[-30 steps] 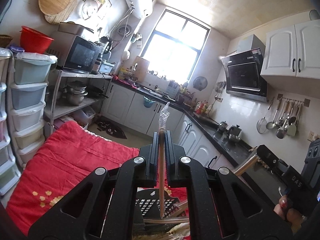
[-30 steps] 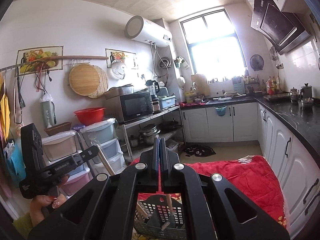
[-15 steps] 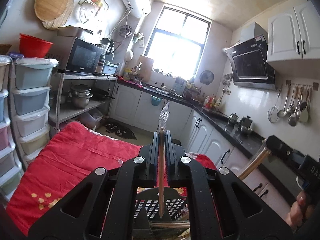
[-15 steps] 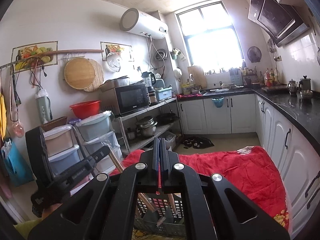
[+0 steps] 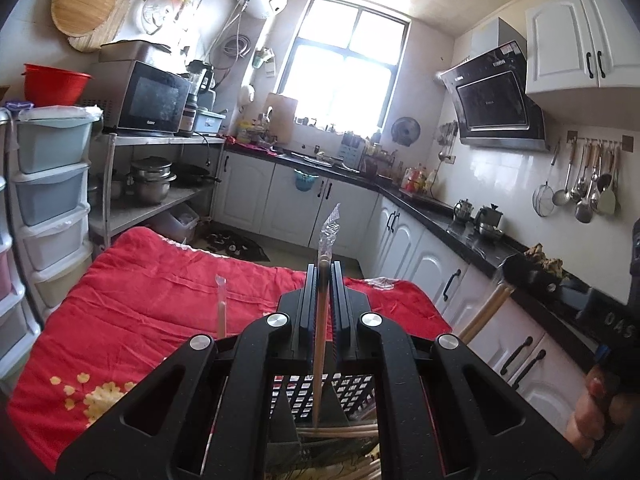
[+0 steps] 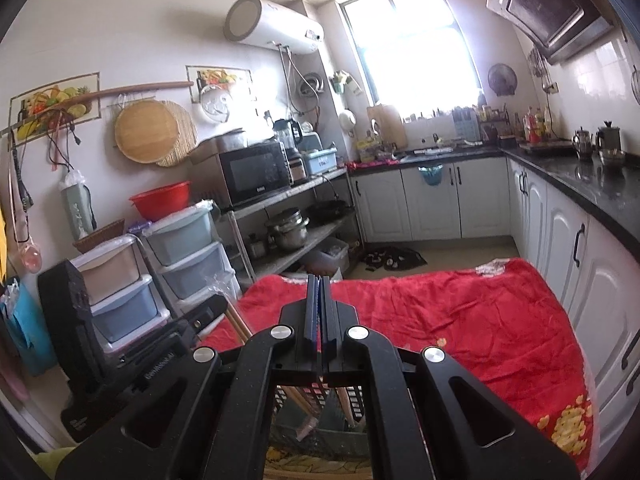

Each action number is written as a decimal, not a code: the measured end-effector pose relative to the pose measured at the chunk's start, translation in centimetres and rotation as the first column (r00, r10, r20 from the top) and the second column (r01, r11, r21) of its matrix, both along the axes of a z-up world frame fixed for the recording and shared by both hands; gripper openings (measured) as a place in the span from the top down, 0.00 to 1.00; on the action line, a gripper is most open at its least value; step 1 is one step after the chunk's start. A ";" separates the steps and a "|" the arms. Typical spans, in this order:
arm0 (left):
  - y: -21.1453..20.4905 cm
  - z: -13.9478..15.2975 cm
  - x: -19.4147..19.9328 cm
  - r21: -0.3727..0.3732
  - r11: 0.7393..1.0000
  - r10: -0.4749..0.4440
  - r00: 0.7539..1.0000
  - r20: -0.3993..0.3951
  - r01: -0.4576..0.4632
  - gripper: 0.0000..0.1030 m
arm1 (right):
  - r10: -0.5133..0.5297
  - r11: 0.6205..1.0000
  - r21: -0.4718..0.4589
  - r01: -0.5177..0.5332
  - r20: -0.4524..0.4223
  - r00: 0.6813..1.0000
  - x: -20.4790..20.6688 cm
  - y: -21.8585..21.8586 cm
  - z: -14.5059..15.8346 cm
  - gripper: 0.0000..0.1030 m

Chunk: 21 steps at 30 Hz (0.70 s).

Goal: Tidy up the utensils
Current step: 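Lower the held chopstick upright into the caddy with the right gripper, then open the right gripper to release the chopstick in the caddy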

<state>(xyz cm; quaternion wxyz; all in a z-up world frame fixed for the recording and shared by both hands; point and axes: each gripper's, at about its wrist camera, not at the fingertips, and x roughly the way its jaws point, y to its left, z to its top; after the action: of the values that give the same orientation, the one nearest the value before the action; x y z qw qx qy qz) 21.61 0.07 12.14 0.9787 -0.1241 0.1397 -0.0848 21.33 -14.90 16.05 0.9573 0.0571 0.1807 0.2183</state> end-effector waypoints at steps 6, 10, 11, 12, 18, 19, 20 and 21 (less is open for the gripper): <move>-0.1 -0.8 0.4 0.007 1.000 -0.014 0.999 -0.030 0.015 0.97 | 0.000 1.000 0.021 0.001 -0.054 0.999 1.0 -0.3 -1.5 0.98; 0.0 -1.3 0.4 0.003 1.000 -0.016 0.999 -0.052 0.016 0.91 | -0.009 1.000 0.021 0.010 -0.072 0.997 1.2 -0.6 -2.1 0.84; 0.1 -1.4 0.4 0.001 1.000 -0.017 0.998 -0.057 0.017 0.85 | -0.008 1.000 0.027 0.010 -0.074 0.997 1.1 -0.7 -2.1 0.74; 0.2 -1.6 0.3 -0.002 1.000 -0.017 0.998 -0.062 0.017 0.81 | -0.007 0.999 0.035 0.009 -0.075 0.997 1.0 -0.8 -2.2 0.71; 0.5 -1.8 -0.2 -0.018 1.000 -0.021 0.997 -0.077 0.019 0.63 | -0.017 1.000 0.021 0.018 -0.073 0.997 0.1 -1.4 -2.5 0.67; 0.6 -1.8 -0.4 -0.023 1.000 -0.020 0.997 -0.077 0.019 0.61 | -0.020 0.999 0.023 0.022 -0.072 0.997 -0.1 -1.6 -2.5 0.66; 0.8 -1.7 -0.5 -0.030 0.999 -0.022 0.997 -0.075 0.020 0.58 | -0.023 0.999 0.024 0.025 -0.070 0.997 -0.3 -1.7 -2.5 0.65; 0.8 -1.7 -0.7 -0.035 0.999 -0.025 0.997 -0.074 0.023 0.55 | -0.027 0.999 0.022 0.029 -0.067 0.997 -0.5 -1.8 -2.5 0.63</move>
<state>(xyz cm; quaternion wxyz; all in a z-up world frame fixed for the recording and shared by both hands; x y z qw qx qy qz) 20.94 0.91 10.42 0.9695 -0.1423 0.1761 -0.0942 20.82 -16.73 13.55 0.9529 0.0780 0.2093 0.2050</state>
